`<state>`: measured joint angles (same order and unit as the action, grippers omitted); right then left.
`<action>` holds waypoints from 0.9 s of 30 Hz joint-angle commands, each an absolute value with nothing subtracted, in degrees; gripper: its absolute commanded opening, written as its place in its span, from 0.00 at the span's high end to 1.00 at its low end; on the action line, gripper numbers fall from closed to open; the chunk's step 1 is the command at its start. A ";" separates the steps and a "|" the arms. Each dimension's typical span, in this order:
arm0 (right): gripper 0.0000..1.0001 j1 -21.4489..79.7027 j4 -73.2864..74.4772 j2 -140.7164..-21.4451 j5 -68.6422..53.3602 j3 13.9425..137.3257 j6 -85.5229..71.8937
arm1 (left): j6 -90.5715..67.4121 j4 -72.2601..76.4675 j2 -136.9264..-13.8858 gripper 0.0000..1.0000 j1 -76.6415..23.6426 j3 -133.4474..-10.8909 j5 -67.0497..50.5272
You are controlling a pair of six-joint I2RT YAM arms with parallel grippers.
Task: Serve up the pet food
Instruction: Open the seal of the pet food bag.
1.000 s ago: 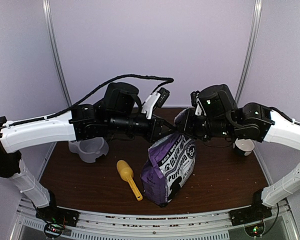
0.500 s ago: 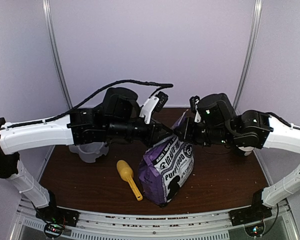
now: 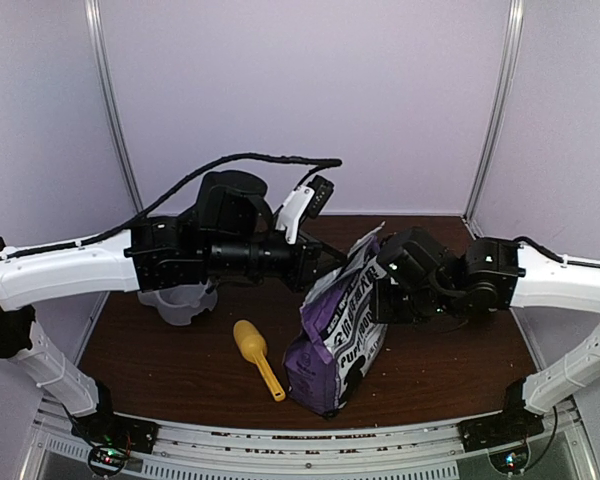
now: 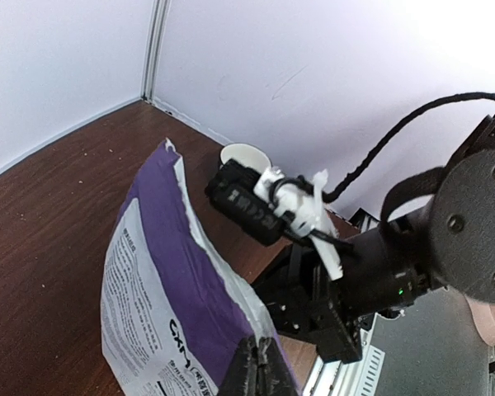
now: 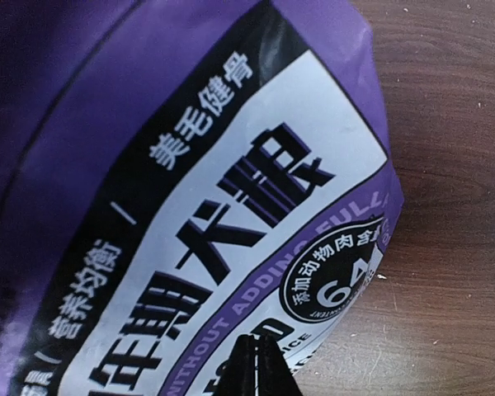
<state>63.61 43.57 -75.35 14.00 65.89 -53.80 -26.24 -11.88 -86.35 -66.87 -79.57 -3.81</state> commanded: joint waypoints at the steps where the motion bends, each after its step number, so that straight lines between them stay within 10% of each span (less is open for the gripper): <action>1: 1.00 63.37 41.93 -68.33 14.74 66.20 -55.18 | -24.63 -8.50 -82.57 1.00 -67.78 -82.29 -3.31; 10: 0.47 63.13 26.81 -56.35 12.49 59.67 -62.41 | -26.37 -10.94 -83.05 1.00 -67.77 -83.15 -2.09; 27: 0.60 62.89 25.63 -67.23 11.65 67.88 -61.43 | -27.28 -10.55 -83.40 1.00 -67.85 -83.32 -2.79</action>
